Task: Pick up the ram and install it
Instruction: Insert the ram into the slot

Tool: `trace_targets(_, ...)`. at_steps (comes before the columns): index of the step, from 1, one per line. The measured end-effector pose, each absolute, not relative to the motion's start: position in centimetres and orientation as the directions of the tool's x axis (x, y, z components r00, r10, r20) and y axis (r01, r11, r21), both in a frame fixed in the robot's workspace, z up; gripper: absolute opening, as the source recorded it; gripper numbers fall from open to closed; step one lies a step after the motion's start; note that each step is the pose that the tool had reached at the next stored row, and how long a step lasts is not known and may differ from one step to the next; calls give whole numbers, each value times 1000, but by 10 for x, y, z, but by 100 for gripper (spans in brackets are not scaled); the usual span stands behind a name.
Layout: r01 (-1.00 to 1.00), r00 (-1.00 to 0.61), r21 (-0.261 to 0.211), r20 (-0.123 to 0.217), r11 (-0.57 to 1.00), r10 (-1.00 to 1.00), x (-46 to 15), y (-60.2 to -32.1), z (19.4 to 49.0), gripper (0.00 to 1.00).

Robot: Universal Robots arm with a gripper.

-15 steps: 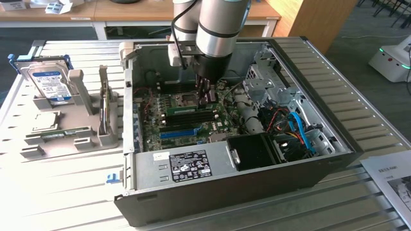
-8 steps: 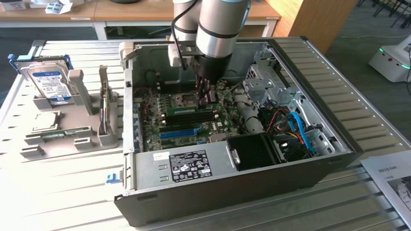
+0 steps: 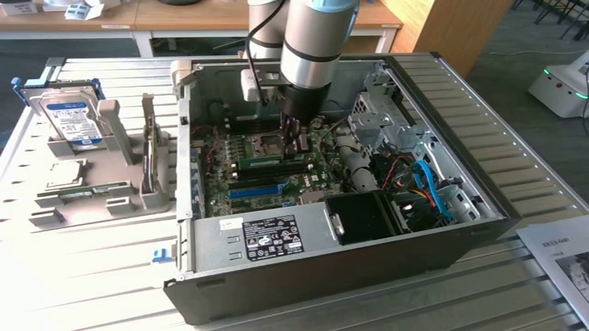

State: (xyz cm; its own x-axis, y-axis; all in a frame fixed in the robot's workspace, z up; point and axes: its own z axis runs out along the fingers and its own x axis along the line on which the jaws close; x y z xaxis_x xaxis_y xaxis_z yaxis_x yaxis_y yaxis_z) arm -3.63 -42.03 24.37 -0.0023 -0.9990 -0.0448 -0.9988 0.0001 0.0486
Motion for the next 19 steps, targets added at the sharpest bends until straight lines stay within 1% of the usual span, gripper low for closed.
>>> trace_targets(10, -999, -2, 47, -45, 0, -999, -36, -420, 236, 12)
trace_targets(19, -999, -3, 47, -45, 1, -999, -36, -420, 235, 12)
